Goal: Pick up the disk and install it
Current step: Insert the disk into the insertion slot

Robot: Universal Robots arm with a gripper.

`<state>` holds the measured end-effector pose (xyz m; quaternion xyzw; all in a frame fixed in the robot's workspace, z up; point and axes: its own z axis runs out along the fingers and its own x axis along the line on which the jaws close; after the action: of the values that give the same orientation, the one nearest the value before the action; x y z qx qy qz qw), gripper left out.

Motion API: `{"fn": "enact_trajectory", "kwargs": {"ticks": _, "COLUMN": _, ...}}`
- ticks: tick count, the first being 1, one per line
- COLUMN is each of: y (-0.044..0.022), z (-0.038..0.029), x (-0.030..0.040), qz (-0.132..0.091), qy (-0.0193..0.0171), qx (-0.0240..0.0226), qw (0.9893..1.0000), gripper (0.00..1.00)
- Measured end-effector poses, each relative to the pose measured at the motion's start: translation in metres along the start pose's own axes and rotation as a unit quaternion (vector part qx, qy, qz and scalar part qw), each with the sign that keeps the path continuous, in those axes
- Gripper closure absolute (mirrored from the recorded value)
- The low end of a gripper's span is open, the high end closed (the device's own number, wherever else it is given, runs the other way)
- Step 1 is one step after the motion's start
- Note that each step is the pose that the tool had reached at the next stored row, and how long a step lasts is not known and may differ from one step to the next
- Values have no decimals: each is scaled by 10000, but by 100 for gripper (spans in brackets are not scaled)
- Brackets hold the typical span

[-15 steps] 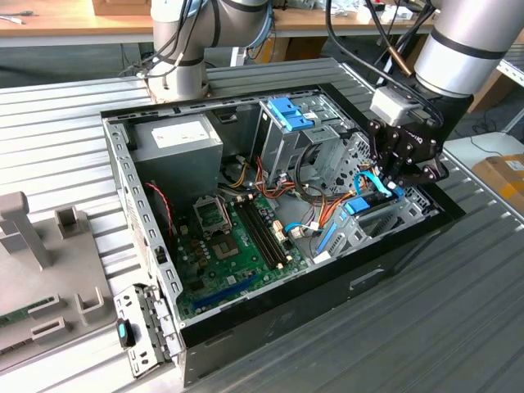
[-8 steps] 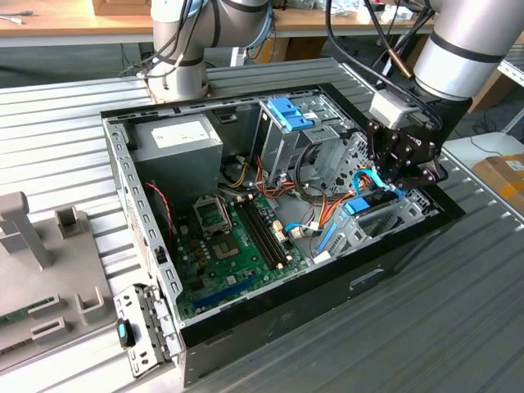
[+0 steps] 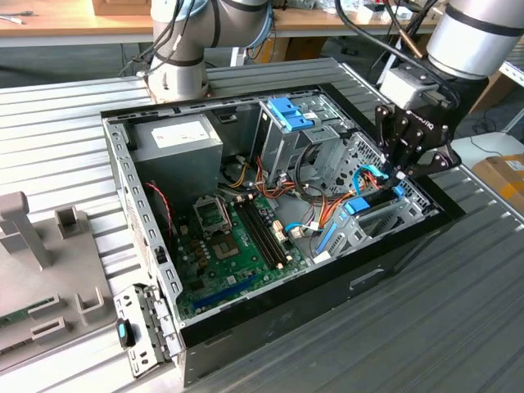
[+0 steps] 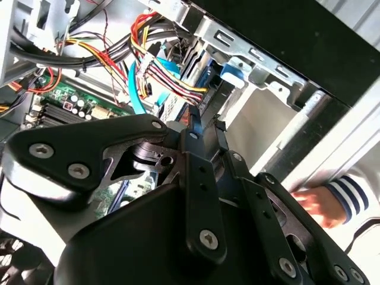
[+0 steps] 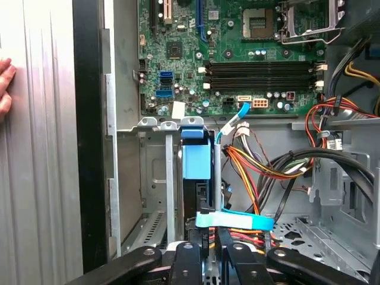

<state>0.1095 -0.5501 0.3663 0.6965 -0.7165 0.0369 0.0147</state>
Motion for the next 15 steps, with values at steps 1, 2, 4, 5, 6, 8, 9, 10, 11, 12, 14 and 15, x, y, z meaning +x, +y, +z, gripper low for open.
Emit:
{"fn": "enact_trajectory", "kwargs": {"ticks": 1, "y": -2, "z": -53, "x": 2, "qz": 0, "qy": 2, "qx": 0, "qw": 10000, "gripper": 76}}
{"fn": "enact_trajectory", "kwargs": {"ticks": 2, "y": -2, "z": -78, "x": 3, "qz": 0, "qy": 3, "qx": 0, "qw": 10000, "gripper": 76}}
{"fn": "enact_trajectory", "kwargs": {"ticks": 4, "y": -4, "z": -129, "x": 7, "qz": 0, "qy": 2, "qx": 0, "qw": 10000, "gripper": 76}}
{"fn": "enact_trajectory", "kwargs": {"ticks": 5, "y": -5, "z": -144, "x": 8, "qz": 0, "qy": 2, "qx": 0, "qw": 10000, "gripper": 76}}
{"fn": "enact_trajectory", "kwargs": {"ticks": 6, "y": -5, "z": -161, "x": 9, "qz": 0, "qy": 3, "qx": 0, "qw": 10000, "gripper": 76}}
{"fn": "enact_trajectory", "kwargs": {"ticks": 8, "y": -6, "z": -188, "x": 10, "qz": 0, "qy": 3, "qx": 1, "qw": 10000, "gripper": 76}}
{"fn": "enact_trajectory", "kwargs": {"ticks": 9, "y": -7, "z": -202, "x": 10, "qz": 0, "qy": 4, "qx": 1, "qw": 10000, "gripper": 76}}
{"fn": "enact_trajectory", "kwargs": {"ticks": 10, "y": -8, "z": -253, "x": 10, "qz": 0, "qy": 3, "qx": 1, "qw": 10000, "gripper": 76}}
{"fn": "enact_trajectory", "kwargs": {"ticks": 11, "y": -8, "z": -260, "x": 11, "qz": 0, "qy": 2, "qx": 6, "qw": 10000, "gripper": 76}}
{"fn": "enact_trajectory", "kwargs": {"ticks": 12, "y": 20, "z": -261, "x": 20, "qz": 2, "qy": 8, "qx": 33, "qw": 10000, "gripper": 76}}
{"fn": "enact_trajectory", "kwargs": {"ticks": 14, "y": 66, "z": -261, "x": 42, "qz": 4, "qy": 10, "qx": 63, "qw": 10000, "gripper": 76}}
{"fn": "enact_trajectory", "kwargs": {"ticks": 15, "y": 77, "z": -258, "x": 66, "qz": 3, "qy": 18, "qx": 66, "qw": 10000, "gripper": 76}}
